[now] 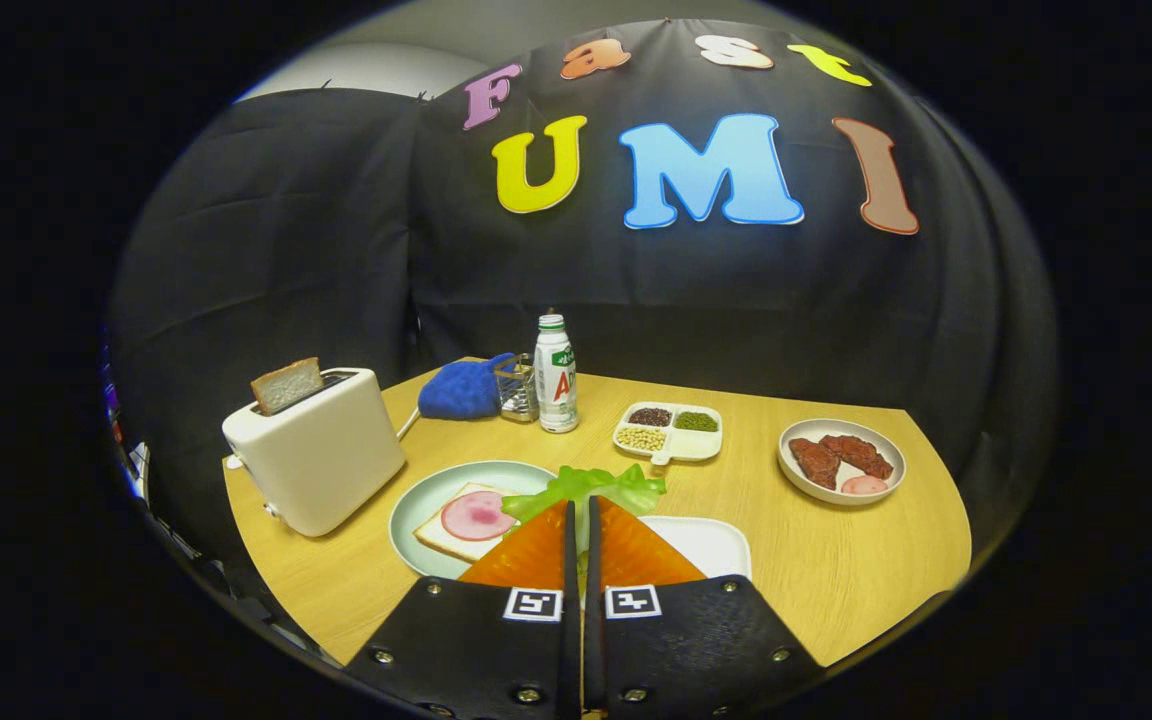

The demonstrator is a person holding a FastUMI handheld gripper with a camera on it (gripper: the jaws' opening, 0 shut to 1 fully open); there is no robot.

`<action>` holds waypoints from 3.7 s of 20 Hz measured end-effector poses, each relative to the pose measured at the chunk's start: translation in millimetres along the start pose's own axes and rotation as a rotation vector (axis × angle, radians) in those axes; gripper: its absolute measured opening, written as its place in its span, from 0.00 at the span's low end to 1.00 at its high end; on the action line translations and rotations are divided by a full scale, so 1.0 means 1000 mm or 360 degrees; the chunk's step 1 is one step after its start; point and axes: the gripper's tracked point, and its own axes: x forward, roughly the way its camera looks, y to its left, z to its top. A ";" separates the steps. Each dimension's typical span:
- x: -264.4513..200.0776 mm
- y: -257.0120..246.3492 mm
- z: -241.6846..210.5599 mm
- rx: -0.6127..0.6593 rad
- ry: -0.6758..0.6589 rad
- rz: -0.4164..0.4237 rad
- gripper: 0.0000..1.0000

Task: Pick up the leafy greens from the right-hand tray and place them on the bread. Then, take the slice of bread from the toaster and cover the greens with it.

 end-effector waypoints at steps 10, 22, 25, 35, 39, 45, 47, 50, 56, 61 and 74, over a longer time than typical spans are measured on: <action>0.036 0.060 0.007 -0.0028 -0.0008 0.0138 0.02; 0.073 0.084 -0.009 0.0100 -0.0019 0.0184 0.02; 0.079 0.090 -0.018 0.0083 -0.0002 0.0193 0.02; 0.083 0.081 -0.053 0.0018 0.0080 0.0116 0.07; 0.077 0.066 -0.052 -0.0007 0.0044 -0.0007 0.26; 0.055 0.051 -0.032 -0.0027 -0.0147 -0.0175 0.56; 0.044 0.065 -0.020 0.0026 -0.0226 -0.0141 0.55; 0.028 0.074 -0.013 0.0006 -0.0277 -0.0217 0.55; 0.015 0.127 0.002 0.0063 -0.0374 -0.0134 0.55; 0.009 0.144 0.010 0.0122 -0.0420 -0.0254 0.55; 0.031 0.269 0.049 -0.0047 -0.0441 -0.0054 0.41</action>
